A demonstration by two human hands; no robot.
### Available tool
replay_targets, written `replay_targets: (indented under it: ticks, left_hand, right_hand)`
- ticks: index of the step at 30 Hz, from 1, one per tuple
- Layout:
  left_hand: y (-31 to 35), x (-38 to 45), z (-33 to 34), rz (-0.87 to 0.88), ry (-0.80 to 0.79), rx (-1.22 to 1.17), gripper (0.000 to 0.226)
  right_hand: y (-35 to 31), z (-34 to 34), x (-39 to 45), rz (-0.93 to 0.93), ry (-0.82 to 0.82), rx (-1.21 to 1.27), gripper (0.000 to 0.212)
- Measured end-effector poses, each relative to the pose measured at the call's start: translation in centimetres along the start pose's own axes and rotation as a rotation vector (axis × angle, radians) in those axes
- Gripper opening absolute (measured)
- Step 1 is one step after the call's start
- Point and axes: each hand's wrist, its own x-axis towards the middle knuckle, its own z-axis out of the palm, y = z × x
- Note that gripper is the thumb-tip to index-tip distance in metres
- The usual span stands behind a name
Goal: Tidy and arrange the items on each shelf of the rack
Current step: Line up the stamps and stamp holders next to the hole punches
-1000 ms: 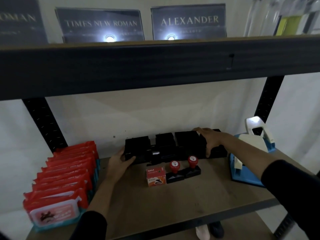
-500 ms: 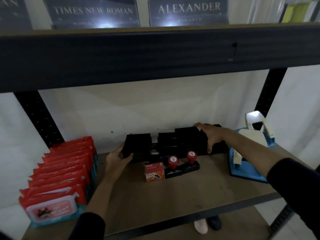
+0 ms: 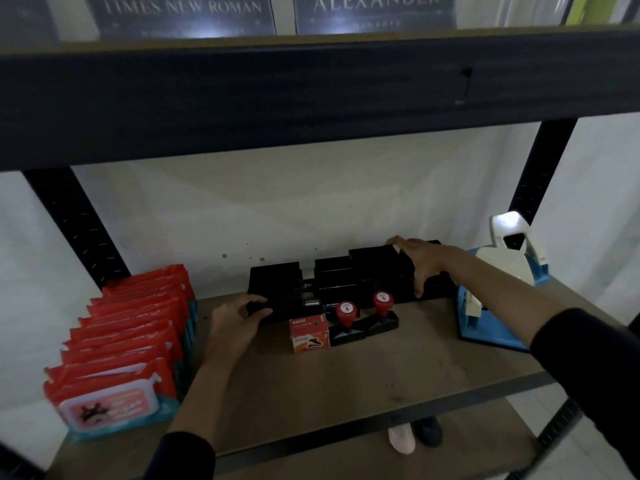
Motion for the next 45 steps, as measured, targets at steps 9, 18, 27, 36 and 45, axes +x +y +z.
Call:
replay_targets:
  ticks: [9,18,27,36,45]
  left_hand:
    - [-0.1,-0.2,0.0,-0.035,0.041,0.112,0.013]
    - [-0.8,0.5,-0.2,-0.042,0.008,0.126,0.015]
    - [-0.7,-0.1,-0.7,0.036,-0.008,0.098,0.032]
    - [0.6,-0.1,-0.7,-0.035,0.031,0.115,0.042]
    - [12.6,-0.9,2.8,0.244,0.399,-0.035,0.030]
  right_hand:
    - [-1.1,0.3,-0.4,0.006,-0.013,-0.060,0.133]
    - [-1.4,0.6,-0.8,-0.003,0.015,-0.078,0.133]
    - [-1.6,0.6,-1.3,-0.042,0.044,-0.075,0.135]
    - [-1.7,0.5,-1.2,-0.011,0.013,-0.140,0.134]
    - [6.6,-5.9,-8.9,-0.091,0.611,0.363,0.055]
